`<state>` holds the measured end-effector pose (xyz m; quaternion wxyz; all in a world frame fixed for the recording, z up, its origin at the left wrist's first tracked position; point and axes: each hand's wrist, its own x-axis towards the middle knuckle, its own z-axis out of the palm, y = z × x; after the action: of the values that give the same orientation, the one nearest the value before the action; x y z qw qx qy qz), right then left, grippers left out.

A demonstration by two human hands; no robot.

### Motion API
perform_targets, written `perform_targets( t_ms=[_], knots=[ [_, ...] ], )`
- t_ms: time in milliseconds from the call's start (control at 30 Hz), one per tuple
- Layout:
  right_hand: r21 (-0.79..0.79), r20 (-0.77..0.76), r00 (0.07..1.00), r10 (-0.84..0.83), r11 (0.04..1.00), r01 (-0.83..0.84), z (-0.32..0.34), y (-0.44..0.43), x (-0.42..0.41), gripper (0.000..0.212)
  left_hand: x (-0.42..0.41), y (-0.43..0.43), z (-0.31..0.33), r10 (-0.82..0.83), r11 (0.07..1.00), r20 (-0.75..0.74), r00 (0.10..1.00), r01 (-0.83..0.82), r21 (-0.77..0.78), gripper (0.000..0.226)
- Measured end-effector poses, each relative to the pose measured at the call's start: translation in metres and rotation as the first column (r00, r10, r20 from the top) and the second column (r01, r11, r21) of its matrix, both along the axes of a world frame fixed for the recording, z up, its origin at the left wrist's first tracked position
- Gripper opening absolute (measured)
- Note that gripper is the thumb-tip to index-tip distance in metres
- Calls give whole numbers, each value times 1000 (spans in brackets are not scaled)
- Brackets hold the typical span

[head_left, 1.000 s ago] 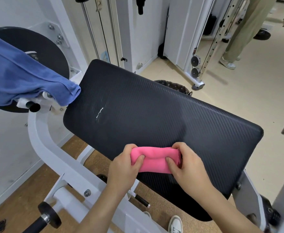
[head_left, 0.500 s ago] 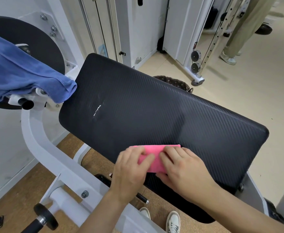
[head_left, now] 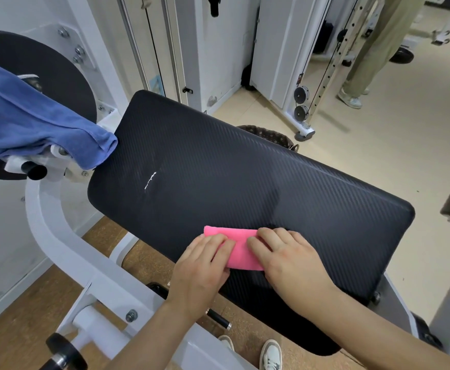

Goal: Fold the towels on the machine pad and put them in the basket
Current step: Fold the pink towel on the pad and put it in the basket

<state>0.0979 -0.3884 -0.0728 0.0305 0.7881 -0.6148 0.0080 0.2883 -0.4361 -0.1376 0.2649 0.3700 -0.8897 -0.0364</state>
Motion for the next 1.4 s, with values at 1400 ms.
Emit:
perform_targets(
  t_ms=[1400],
  knots=[
    [547, 711, -44, -702, 591, -593, 71, 175, -125, 22, -143, 264, 112, -2, 956, -47, 999, -12, -293, 17]
  ],
)
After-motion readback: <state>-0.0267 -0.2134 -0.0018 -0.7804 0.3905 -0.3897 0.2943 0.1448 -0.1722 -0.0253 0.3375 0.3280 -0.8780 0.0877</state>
